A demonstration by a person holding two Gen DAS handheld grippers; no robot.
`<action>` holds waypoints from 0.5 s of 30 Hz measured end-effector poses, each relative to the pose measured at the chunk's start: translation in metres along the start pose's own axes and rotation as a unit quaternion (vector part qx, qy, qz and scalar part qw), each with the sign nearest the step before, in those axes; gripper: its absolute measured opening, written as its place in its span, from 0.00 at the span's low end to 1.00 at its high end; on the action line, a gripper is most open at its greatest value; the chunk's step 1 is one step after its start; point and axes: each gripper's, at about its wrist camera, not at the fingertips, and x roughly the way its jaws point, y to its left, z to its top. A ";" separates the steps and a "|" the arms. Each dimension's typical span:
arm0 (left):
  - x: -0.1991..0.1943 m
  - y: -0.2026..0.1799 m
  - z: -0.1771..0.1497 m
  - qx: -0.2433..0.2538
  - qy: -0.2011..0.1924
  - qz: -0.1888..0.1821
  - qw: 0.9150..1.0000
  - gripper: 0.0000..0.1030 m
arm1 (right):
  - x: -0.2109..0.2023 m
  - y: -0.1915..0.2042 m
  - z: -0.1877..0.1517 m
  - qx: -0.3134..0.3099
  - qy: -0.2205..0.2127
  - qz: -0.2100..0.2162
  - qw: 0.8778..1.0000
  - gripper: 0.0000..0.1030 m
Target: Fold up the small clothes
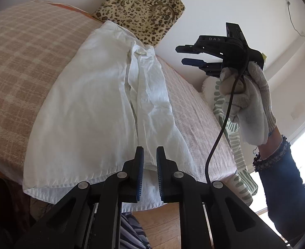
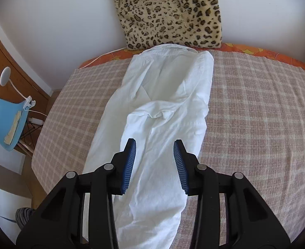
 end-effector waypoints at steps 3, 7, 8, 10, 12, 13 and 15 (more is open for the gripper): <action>-0.017 -0.004 0.007 0.025 -0.012 0.006 1.000 0.12 | -0.009 -0.014 -0.062 0.017 0.031 0.000 0.999 0.39; -0.034 -0.005 0.031 0.038 -0.019 0.003 0.999 0.18 | -0.010 -0.030 -0.133 0.059 0.069 0.035 0.995 0.39; -0.036 -0.005 0.038 0.044 -0.016 0.002 0.999 0.21 | -0.009 -0.030 -0.146 0.066 0.075 0.042 0.994 0.39; -0.036 -0.005 0.052 0.064 -0.003 0.008 0.998 0.27 | -0.010 -0.030 -0.164 0.081 0.083 0.072 0.991 0.39; -0.035 -0.006 0.065 0.084 0.003 0.017 0.996 0.27 | -0.011 -0.028 -0.176 0.091 0.088 0.087 0.988 0.39; -0.034 -0.008 0.071 0.097 0.006 0.023 0.995 0.27 | -0.012 -0.026 -0.181 0.089 0.090 0.087 0.988 0.40; -0.032 -0.010 0.082 0.124 0.011 0.038 0.992 0.27 | -0.008 -0.023 -0.186 0.087 0.101 0.088 0.987 0.41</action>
